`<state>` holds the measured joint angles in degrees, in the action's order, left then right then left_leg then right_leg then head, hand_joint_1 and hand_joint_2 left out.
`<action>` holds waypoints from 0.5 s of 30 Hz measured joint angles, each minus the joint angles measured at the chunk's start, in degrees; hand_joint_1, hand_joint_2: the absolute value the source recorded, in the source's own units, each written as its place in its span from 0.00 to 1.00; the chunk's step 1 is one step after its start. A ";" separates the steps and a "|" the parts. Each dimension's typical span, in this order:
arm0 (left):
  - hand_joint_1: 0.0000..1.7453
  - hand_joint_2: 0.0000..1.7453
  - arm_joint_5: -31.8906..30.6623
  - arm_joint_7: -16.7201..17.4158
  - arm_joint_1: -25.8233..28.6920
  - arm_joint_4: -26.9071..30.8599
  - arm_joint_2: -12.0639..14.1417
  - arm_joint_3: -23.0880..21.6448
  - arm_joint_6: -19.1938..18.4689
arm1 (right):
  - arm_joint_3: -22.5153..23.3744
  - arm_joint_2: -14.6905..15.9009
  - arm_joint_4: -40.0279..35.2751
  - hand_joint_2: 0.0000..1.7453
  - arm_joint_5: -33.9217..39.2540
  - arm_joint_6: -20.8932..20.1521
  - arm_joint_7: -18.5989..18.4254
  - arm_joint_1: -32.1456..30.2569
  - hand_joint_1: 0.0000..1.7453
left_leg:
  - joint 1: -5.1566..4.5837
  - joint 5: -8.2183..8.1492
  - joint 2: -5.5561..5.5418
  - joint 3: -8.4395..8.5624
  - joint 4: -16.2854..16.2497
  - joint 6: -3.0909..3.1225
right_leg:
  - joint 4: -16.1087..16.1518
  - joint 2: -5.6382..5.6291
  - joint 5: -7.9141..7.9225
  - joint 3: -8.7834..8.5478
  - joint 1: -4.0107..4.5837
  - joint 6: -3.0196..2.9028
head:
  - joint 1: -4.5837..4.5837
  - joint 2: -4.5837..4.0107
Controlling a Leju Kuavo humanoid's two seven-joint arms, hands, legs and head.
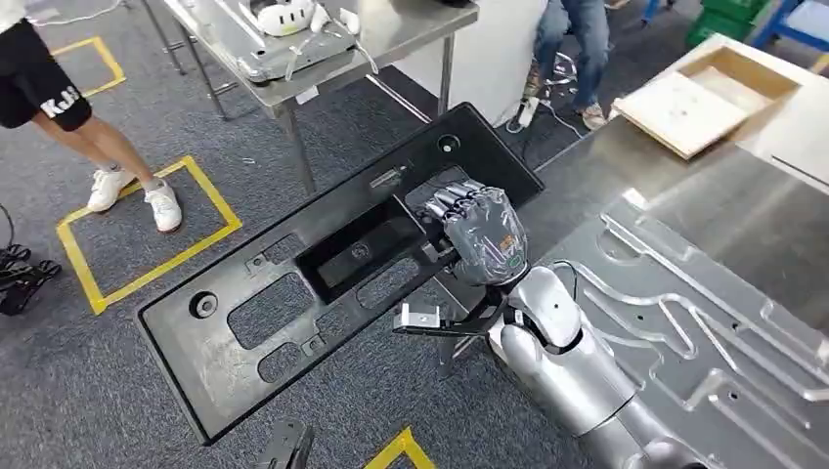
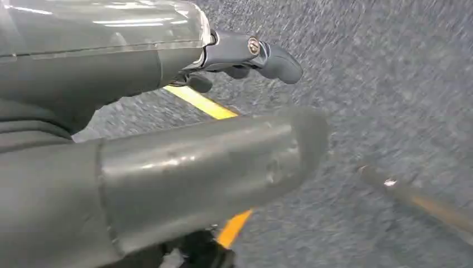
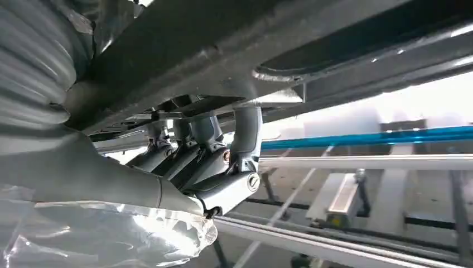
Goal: Take the parts from the cabinet and place them on the table.
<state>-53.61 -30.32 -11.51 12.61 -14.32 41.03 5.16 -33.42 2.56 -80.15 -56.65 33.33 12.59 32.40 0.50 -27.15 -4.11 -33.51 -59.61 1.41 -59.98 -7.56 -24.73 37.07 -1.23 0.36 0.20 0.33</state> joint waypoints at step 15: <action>0.00 0.00 -0.11 0.28 -0.23 0.00 -0.02 -0.04 -0.68 | 0.83 0.29 -0.33 1.00 0.02 0.26 0.00 -0.31 1.00 | -0.44 0.10 10.06 0.82 0.95 -0.36 | 0.56 10.79 -0.70 -1.18 0.93 0.60 | 0.15 0.00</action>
<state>-53.72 -30.03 -11.75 12.61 -14.34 40.98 4.48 -32.59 2.84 -80.48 -56.63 33.59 12.59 32.10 0.06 -27.05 5.95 -32.69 -58.65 1.05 -59.42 3.23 -25.43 35.90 -0.31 0.95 0.35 0.33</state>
